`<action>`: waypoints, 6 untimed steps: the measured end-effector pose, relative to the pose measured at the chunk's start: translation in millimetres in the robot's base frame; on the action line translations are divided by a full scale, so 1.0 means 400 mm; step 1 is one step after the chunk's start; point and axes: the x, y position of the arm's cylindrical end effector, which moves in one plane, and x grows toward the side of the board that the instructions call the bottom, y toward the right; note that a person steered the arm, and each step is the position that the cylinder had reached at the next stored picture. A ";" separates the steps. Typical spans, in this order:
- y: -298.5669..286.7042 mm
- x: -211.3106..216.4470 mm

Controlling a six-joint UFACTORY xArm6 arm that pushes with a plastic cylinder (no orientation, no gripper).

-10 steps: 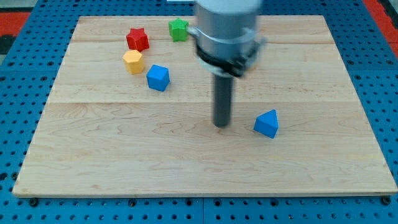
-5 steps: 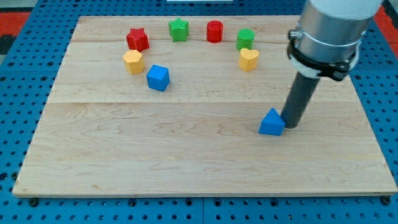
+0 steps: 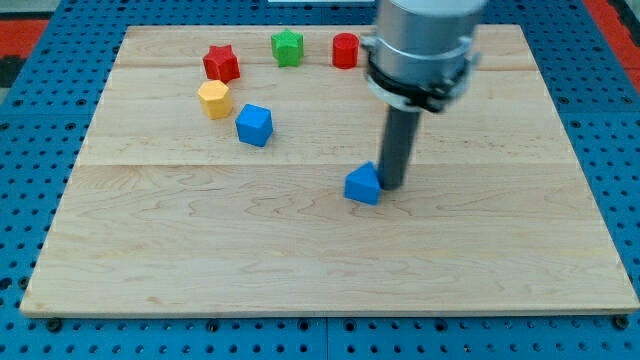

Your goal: Move the blue blocks and yellow hexagon diagonal to each other

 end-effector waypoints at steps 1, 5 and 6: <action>-0.004 0.042; -0.186 0.097; -0.157 0.097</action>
